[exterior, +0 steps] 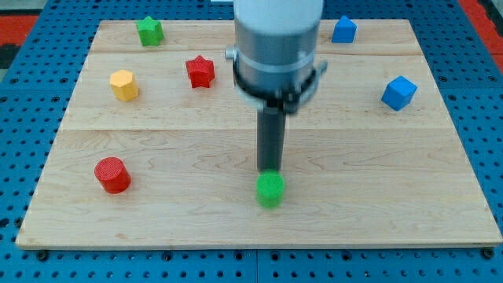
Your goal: Push the red star towards bottom right
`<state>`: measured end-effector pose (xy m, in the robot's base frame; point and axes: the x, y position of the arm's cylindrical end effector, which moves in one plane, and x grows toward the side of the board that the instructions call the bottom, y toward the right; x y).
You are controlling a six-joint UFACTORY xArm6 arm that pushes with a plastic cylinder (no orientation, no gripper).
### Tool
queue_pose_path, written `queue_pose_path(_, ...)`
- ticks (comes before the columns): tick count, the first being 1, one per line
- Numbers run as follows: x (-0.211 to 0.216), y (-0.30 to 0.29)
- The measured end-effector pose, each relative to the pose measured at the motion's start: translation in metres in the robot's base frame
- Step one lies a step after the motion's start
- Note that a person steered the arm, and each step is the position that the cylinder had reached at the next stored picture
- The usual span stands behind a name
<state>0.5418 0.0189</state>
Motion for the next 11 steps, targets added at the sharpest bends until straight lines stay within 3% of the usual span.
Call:
queue_pose_path(1,-0.052,-0.001)
queue_pose_path(3,-0.23,0.011)
queue_pose_path(4,-0.262,-0.111)
queue_pose_path(5,-0.218,-0.149)
queue_pose_path(6,-0.171,-0.043)
queue_pose_path(7,-0.156,-0.057)
queue_pose_path(8,-0.173,-0.125)
queue_pose_path(9,-0.232,-0.052)
queue_pose_path(10,-0.211,0.032)
queue_pose_path(11,-0.129,0.111)
